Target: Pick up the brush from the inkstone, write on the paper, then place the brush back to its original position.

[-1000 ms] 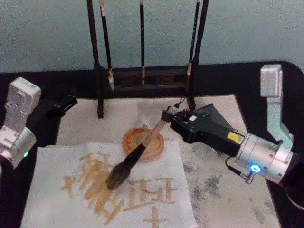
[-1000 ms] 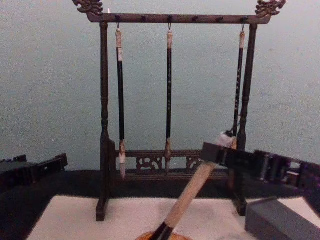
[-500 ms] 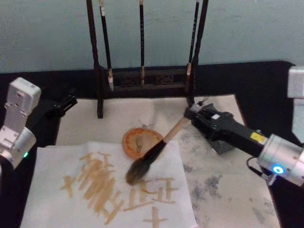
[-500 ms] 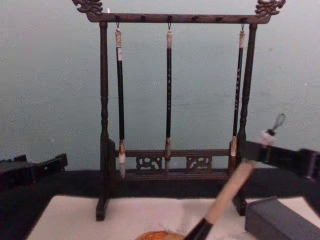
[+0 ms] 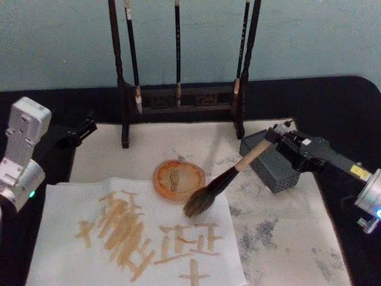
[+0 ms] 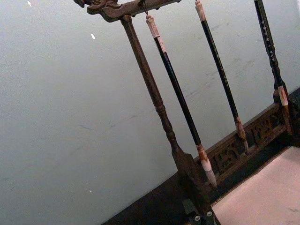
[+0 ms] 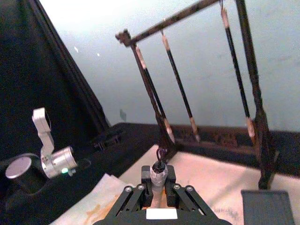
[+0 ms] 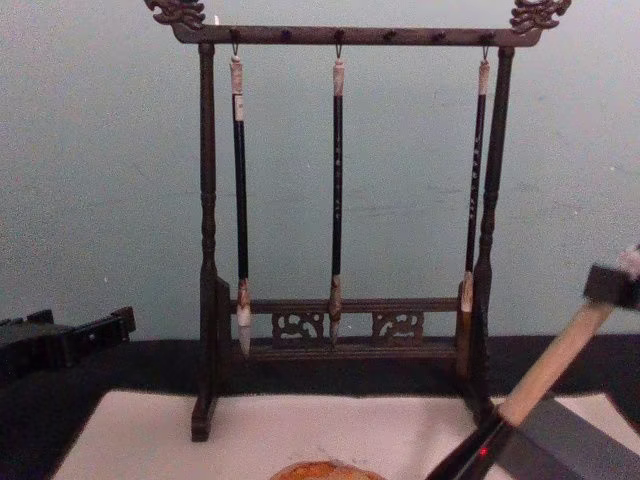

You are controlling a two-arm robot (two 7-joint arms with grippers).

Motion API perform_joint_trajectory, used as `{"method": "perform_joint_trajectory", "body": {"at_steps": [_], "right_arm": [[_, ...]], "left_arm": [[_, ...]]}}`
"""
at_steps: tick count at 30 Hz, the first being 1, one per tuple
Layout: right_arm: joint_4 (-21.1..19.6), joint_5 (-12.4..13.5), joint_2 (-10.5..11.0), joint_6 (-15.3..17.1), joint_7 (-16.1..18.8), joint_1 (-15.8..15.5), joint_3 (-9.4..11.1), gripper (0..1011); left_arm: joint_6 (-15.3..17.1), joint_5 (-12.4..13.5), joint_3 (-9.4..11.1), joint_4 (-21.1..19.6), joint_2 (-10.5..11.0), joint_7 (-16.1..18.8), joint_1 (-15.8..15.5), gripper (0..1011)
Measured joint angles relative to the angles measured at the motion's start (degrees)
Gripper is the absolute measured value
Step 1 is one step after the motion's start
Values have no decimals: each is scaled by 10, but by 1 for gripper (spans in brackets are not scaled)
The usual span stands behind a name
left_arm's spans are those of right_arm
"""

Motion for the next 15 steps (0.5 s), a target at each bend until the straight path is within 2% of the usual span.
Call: {"method": "perform_joint_trajectory", "body": {"at_steps": [3, 8, 13, 15], "right_arm": [[-11, 4, 3, -6, 3, -6, 10, 176], [-26, 5, 3, -8, 10, -7, 13, 176], [-37, 6, -1, -9, 17, -3, 8, 176], [-40, 6, -6, -9, 21, 2, 0, 176]], "left_arm": [[0, 0, 0, 0, 0, 0, 0, 1002], [0, 0, 0, 0, 0, 0, 0, 1002], [0, 0, 0, 0, 0, 0, 0, 1002], [0, 0, 0, 0, 0, 0, 0, 1002]]}}
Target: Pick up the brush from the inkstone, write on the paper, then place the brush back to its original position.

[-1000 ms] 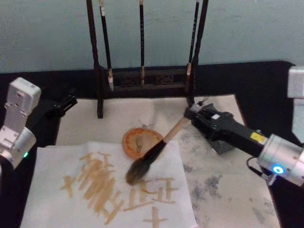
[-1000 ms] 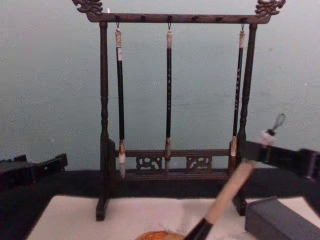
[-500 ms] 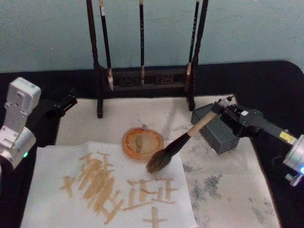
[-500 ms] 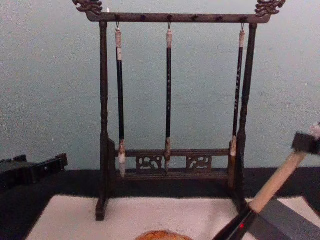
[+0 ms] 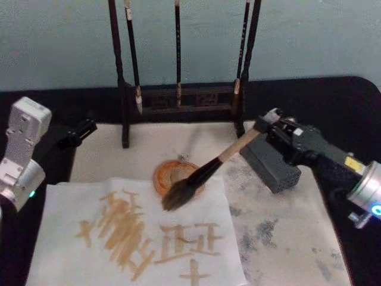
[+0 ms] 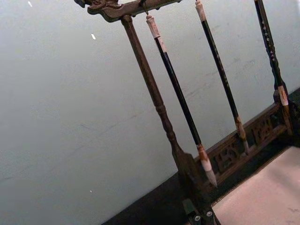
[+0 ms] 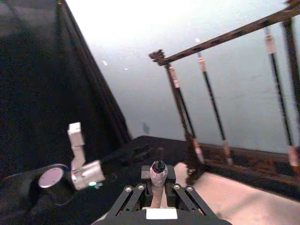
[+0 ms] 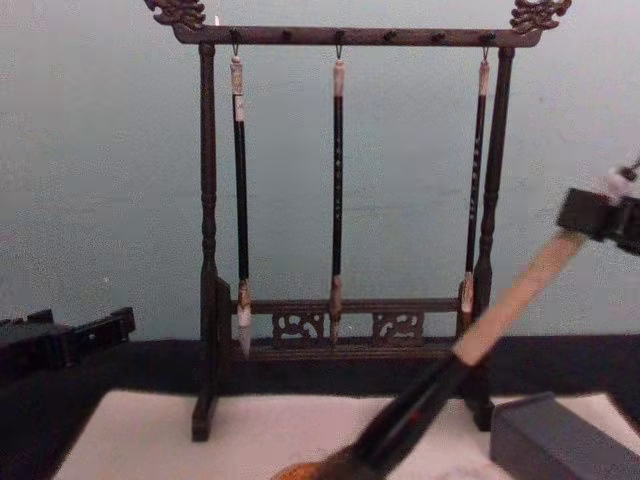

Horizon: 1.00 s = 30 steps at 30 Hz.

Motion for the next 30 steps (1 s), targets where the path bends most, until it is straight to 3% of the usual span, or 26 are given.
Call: {"method": "perform_joint_trajectory", "body": {"at_steps": [10, 18, 26, 30], "right_arm": [[19, -15, -28, 12, 5, 30, -48, 175], [52, -17, -46, 22, 3, 44, -70, 176], [65, -15, -44, 21, -1, 39, -70, 176], [65, -9, -37, 15, -4, 29, -59, 176]], "left_arm": [[0, 0, 0, 0, 0, 0, 0, 1002], [0, 0, 0, 0, 0, 0, 0, 1002], [0, 0, 0, 0, 0, 0, 0, 1002], [0, 0, 0, 0, 0, 0, 0, 1002]]}}
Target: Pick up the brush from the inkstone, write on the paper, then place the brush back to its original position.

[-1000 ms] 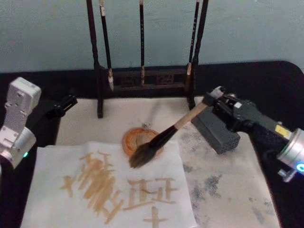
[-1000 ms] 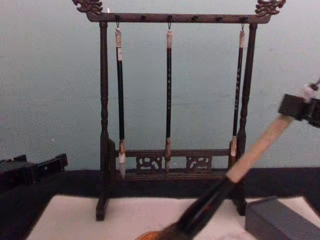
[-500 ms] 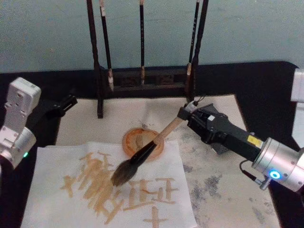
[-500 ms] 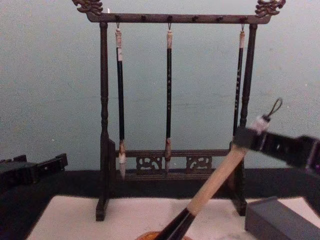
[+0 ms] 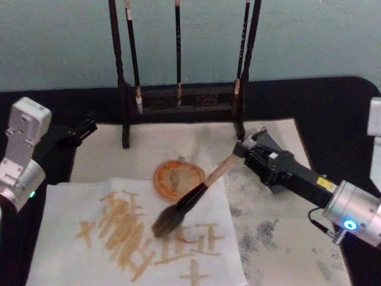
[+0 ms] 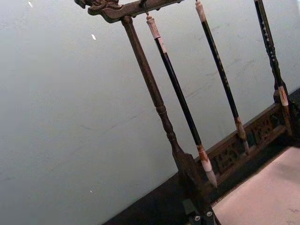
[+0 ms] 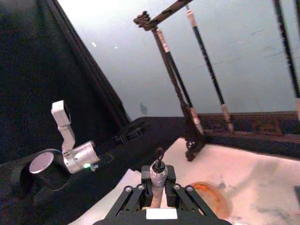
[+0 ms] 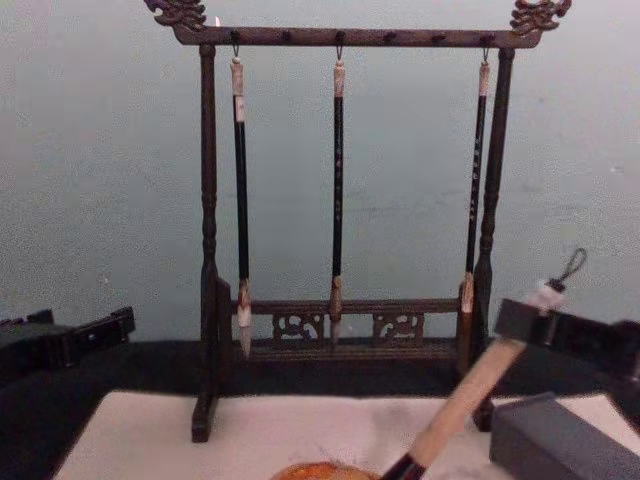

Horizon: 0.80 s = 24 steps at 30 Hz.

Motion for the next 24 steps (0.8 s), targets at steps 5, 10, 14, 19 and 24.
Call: {"method": "perform_joint_trajectory", "body": {"at_steps": [5, 10, 14, 19, 24], "right_arm": [[-4, 5, 9, -6, -3, -11, 13, 176], [-8, 9, 19, -13, -5, -25, 29, 176], [-13, 11, 27, -17, -7, -37, 42, 176], [-19, 14, 37, -22, -11, -53, 60, 176], [-27, 20, 43, -27, -12, -66, 77, 176]], "left_arm": [[0, 0, 0, 0, 0, 0, 0, 1002], [0, 0, 0, 0, 0, 0, 0, 1002], [0, 0, 0, 0, 0, 0, 0, 1002], [0, 0, 0, 0, 0, 0, 0, 1002], [0, 0, 0, 0, 0, 0, 0, 1002]]}}
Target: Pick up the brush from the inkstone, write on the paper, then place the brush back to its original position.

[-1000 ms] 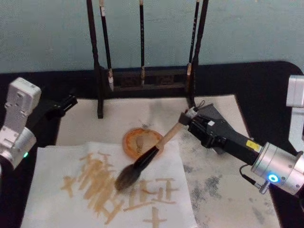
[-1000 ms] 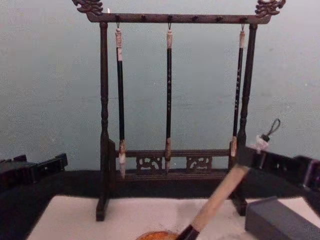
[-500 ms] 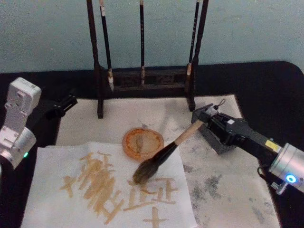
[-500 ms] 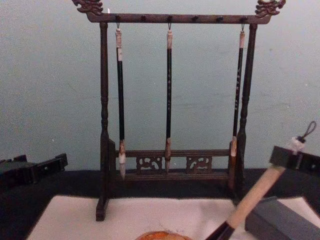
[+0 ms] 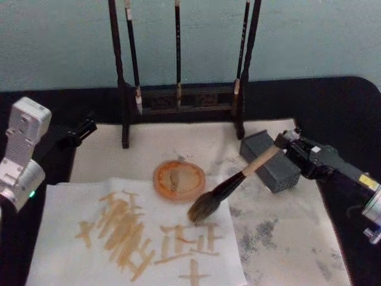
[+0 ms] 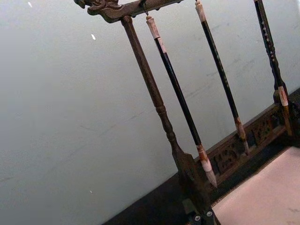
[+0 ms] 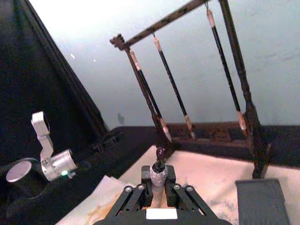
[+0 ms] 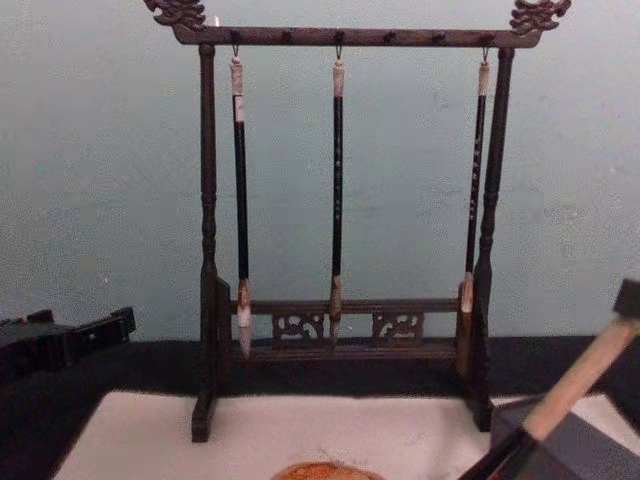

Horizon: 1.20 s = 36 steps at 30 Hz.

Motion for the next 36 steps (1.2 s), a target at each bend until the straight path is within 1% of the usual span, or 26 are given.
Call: {"method": "perform_joint_trajectory", "body": {"at_steps": [6, 9, 12, 15, 16, 17, 20, 23, 24, 27, 29, 30, 31, 33, 36], "right_arm": [[-27, 6, 5, -8, 4, -11, 18, 176], [-40, 5, 4, -11, 7, -10, 19, 176], [-48, 2, 0, -11, 9, -5, 14, 176], [-55, -10, -8, -8, 10, 9, -2, 176], [-56, -13, -10, -7, 10, 12, -6, 175], [-56, -19, -15, -3, 10, 19, -15, 176], [-55, -28, -20, 4, 9, 29, -29, 176], [-46, -40, -30, 16, 8, 45, -51, 176], [-46, -40, -30, 16, 8, 45, -51, 176], [-31, -50, -40, 27, 7, 58, -71, 176], [-24, -53, -44, 31, 6, 63, -79, 175], [-16, -55, -48, 35, 6, 68, -86, 175], [-16, -55, -48, 35, 6, 68, -86, 176], [-3, -57, -54, 40, 6, 74, -94, 175], [5, -57, -58, 43, 6, 77, -99, 176]], "left_arm": [[0, 0, 0, 0, 0, 0, 0, 1002], [0, 0, 0, 0, 0, 0, 0, 1002], [0, 0, 0, 0, 0, 0, 0, 1002], [0, 0, 0, 0, 0, 0, 0, 1002], [0, 0, 0, 0, 0, 0, 0, 1002], [0, 0, 0, 0, 0, 0, 0, 1000], [0, 0, 0, 0, 0, 0, 0, 1002], [0, 0, 0, 0, 0, 0, 0, 1002], [0, 0, 0, 0, 0, 0, 0, 1002], [0, 0, 0, 0, 0, 0, 0, 1002], [0, 0, 0, 0, 0, 0, 0, 1002], [0, 0, 0, 0, 0, 0, 0, 1002], [0, 0, 0, 0, 0, 0, 0, 1002], [0, 0, 0, 0, 0, 0, 0, 1002], [0, 0, 0, 0, 0, 0, 0, 1002]]}}
